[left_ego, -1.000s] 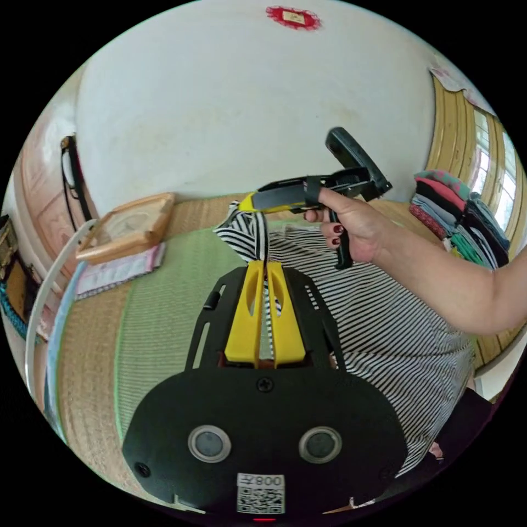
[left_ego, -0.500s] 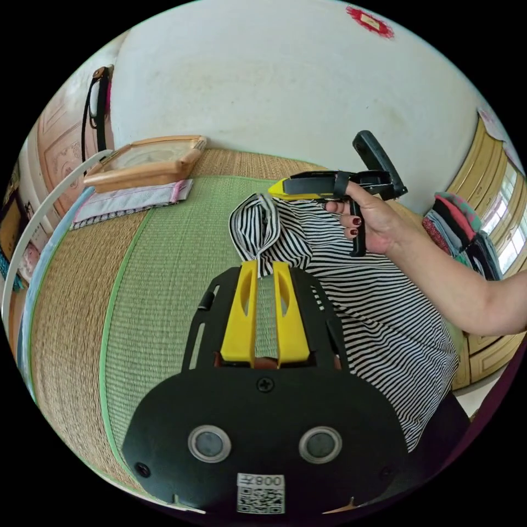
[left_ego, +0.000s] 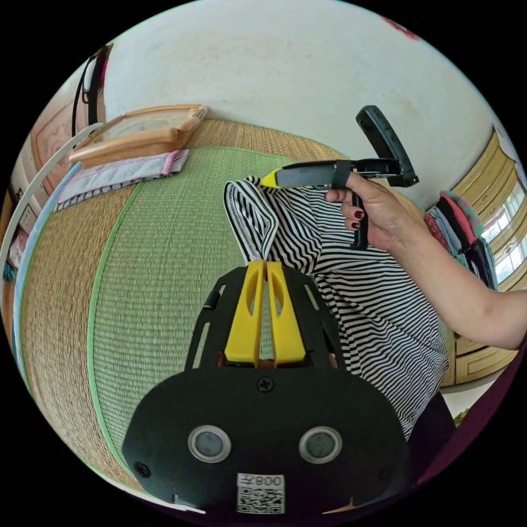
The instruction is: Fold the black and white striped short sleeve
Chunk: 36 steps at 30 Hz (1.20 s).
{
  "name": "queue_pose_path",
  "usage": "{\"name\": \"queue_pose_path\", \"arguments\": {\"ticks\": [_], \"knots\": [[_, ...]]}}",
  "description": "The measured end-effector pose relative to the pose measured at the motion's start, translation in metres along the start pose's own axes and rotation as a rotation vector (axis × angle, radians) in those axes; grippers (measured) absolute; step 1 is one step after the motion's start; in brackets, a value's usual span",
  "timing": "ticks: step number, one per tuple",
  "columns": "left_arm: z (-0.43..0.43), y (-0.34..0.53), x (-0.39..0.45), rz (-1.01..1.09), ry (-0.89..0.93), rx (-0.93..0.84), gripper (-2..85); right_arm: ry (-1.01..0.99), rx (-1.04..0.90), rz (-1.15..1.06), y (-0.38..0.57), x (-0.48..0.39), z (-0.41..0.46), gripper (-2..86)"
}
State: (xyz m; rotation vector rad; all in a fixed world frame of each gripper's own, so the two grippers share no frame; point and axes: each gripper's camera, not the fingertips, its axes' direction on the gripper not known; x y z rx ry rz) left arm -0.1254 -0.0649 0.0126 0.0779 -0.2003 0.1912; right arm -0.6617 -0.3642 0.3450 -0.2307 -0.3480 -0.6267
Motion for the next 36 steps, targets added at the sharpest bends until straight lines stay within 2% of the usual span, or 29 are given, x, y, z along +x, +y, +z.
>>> {"name": "queue_pose_path", "arguments": {"ticks": [6,10,12,15,16,20,25,31,36], "knots": [[-0.003,-0.001,-0.01,-0.034,0.056,0.029,0.9,0.065,-0.06,0.004,-0.03,-0.003,0.041,0.1],[-0.012,-0.016,0.002,0.028,0.032,0.091,1.1,0.069,-0.076,0.008,-0.043,-0.005,0.052,0.1],[-0.003,-0.025,0.006,0.055,0.002,0.068,1.0,0.091,-0.077,-0.007,-0.042,-0.009,0.053,0.1],[0.033,-0.035,0.006,0.07,-0.092,-0.085,0.5,0.092,-0.055,-0.017,-0.034,-0.013,0.046,0.0],[0.031,-0.035,0.005,0.068,-0.085,-0.04,0.4,0.095,-0.018,-0.015,-0.028,-0.015,0.038,0.0],[0.034,-0.037,0.003,0.061,-0.08,-0.045,0.2,0.023,0.046,-0.04,-0.018,-0.026,0.028,0.1],[0.039,-0.043,0.01,0.082,-0.125,-0.052,0.1,0.091,-0.121,-0.073,-0.036,-0.033,0.087,0.1],[0.047,-0.055,0.009,0.075,-0.111,-0.068,0.1,0.063,-0.115,-0.07,-0.047,-0.033,0.101,0.1],[0.037,-0.059,0.012,0.089,-0.083,-0.018,0.2,0.027,0.021,-0.048,-0.015,-0.019,0.058,0.1]]}}
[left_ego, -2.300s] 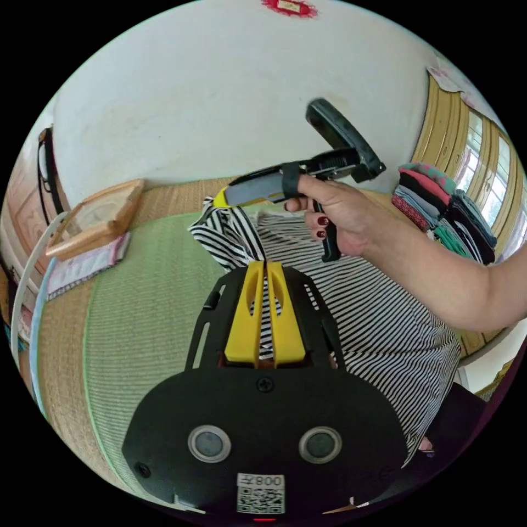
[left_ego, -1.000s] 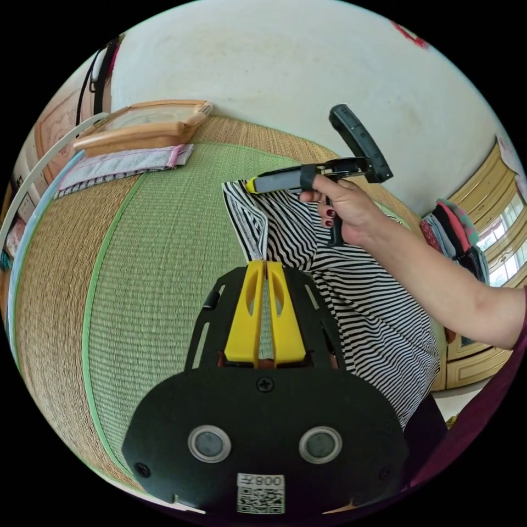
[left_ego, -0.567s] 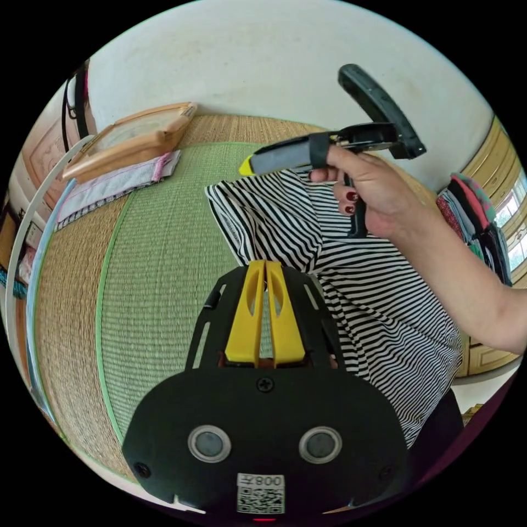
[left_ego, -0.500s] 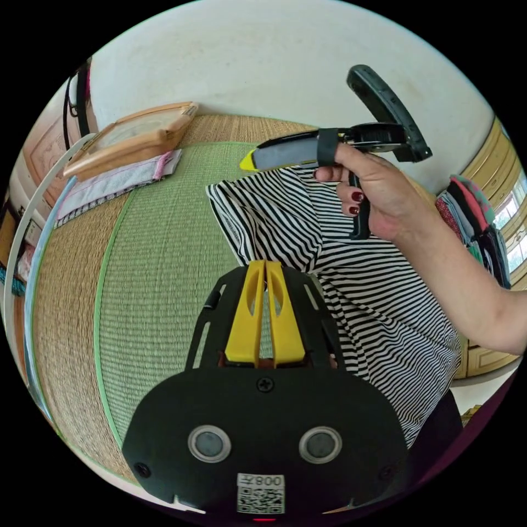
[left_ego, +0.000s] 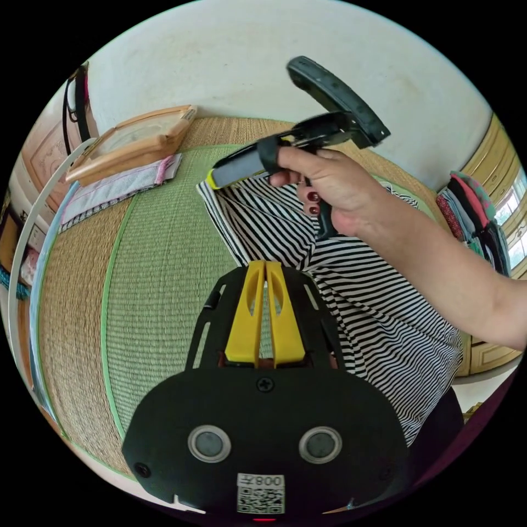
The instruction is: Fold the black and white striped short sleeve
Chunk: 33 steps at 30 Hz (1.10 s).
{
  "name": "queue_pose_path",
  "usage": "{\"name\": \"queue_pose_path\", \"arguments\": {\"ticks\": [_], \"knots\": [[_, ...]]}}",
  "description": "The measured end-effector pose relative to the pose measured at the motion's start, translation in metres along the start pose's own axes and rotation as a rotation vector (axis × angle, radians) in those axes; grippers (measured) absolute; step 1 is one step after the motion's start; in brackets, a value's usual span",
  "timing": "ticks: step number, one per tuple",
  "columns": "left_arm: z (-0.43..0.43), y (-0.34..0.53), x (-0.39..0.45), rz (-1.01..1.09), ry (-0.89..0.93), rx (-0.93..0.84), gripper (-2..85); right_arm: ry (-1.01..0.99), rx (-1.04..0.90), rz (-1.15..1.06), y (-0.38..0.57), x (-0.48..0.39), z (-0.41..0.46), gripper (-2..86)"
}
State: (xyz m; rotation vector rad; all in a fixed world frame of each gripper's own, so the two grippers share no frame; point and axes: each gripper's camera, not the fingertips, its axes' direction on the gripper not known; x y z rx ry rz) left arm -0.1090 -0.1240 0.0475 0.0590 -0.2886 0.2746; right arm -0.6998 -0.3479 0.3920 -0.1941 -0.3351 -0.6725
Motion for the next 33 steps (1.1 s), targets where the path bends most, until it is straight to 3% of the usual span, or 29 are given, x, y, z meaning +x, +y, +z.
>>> {"name": "queue_pose_path", "arguments": {"ticks": [5,13,21,27,33], "knots": [[0.0,-0.022,0.0,0.017,0.021,0.037,0.5,-0.005,0.169,0.121,0.05,0.046,-0.06,0.0],[0.038,-0.066,-0.014,0.034,-0.103,-0.04,0.3,0.119,0.031,0.211,0.075,0.093,-0.025,0.0],[0.019,-0.078,-0.019,-0.005,-0.135,0.053,0.2,0.088,0.058,0.225,0.099,0.108,-0.025,0.0],[0.054,-0.122,-0.032,0.003,-0.227,-0.055,0.1,0.078,0.064,0.224,0.123,0.117,-0.026,0.0],[0.053,-0.127,-0.055,-0.062,-0.202,-0.037,0.1,0.056,0.08,0.246,0.151,0.129,-0.03,0.0]]}}
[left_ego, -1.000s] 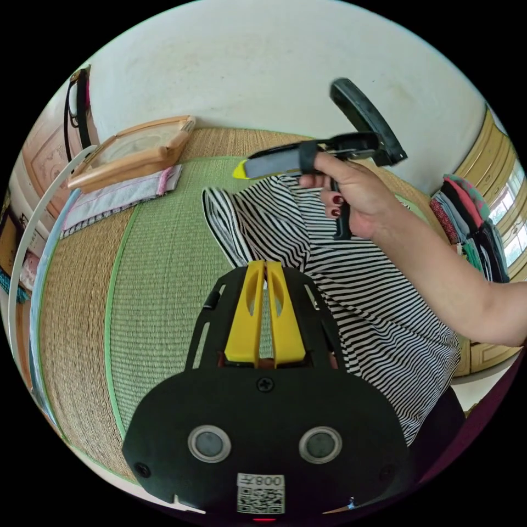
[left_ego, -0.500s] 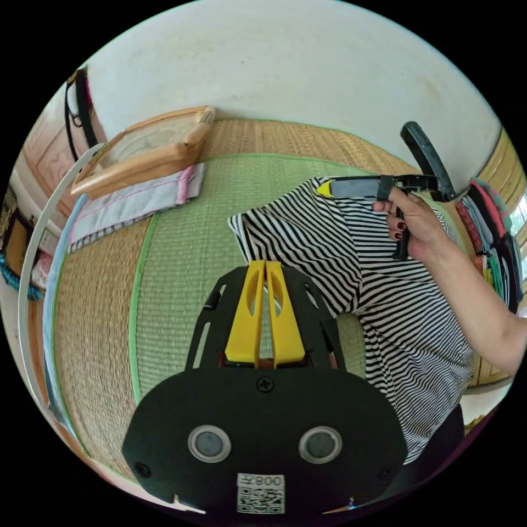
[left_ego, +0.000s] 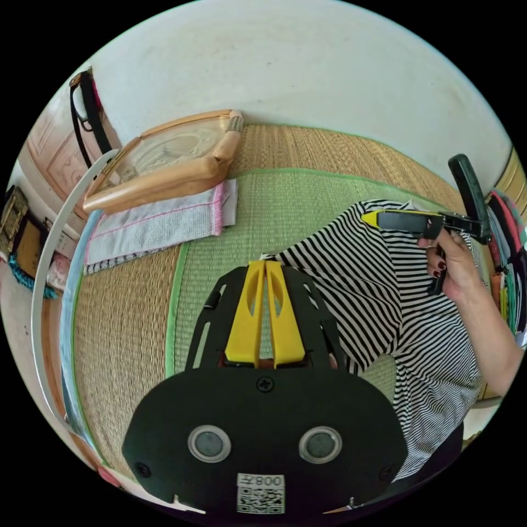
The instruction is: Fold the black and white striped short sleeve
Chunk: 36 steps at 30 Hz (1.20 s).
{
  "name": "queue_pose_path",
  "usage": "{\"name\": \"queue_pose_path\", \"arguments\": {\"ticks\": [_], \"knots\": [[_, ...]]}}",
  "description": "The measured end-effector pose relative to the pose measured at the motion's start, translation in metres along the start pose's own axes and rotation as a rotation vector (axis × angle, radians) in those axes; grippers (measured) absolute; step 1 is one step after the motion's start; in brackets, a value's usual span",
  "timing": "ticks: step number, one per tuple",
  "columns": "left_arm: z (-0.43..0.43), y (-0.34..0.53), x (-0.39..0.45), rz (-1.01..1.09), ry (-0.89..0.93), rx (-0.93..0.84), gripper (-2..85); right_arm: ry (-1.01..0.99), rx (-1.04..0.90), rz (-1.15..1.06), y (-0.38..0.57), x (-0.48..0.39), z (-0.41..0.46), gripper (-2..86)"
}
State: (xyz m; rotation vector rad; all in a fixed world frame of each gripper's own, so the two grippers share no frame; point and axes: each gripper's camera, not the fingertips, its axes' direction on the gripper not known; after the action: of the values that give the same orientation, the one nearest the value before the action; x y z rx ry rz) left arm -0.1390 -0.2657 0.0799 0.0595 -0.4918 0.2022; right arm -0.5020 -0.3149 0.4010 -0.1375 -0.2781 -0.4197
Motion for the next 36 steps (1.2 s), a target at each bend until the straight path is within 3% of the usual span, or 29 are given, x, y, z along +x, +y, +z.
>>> {"name": "queue_pose_path", "arguments": {"ticks": [8,12,15,19,26,31,36], "knots": [[-0.014,0.006,0.012,-0.021,0.038,0.082,0.1,-0.083,0.079,0.034,0.042,0.024,-0.033,0.0],[-0.037,0.023,0.026,0.004,0.179,0.154,0.1,-0.153,0.154,0.029,0.075,0.038,-0.072,0.1],[-0.035,0.032,0.051,0.079,0.239,0.107,0.1,-0.147,0.17,-0.003,0.122,0.051,-0.11,0.1],[-0.023,0.022,0.078,0.163,0.276,0.053,0.2,0.08,0.181,0.07,0.212,0.095,-0.182,0.1],[-0.004,-0.049,0.11,0.179,0.336,0.062,0.2,0.441,0.214,0.394,0.332,0.212,-0.293,0.0],[0.037,-0.101,0.133,0.181,0.156,-0.051,0.1,0.477,0.186,0.514,0.369,0.269,-0.312,0.0],[0.045,-0.125,0.142,0.159,0.13,-0.041,0.1,0.47,0.179,0.526,0.386,0.307,-0.322,-0.1]]}}
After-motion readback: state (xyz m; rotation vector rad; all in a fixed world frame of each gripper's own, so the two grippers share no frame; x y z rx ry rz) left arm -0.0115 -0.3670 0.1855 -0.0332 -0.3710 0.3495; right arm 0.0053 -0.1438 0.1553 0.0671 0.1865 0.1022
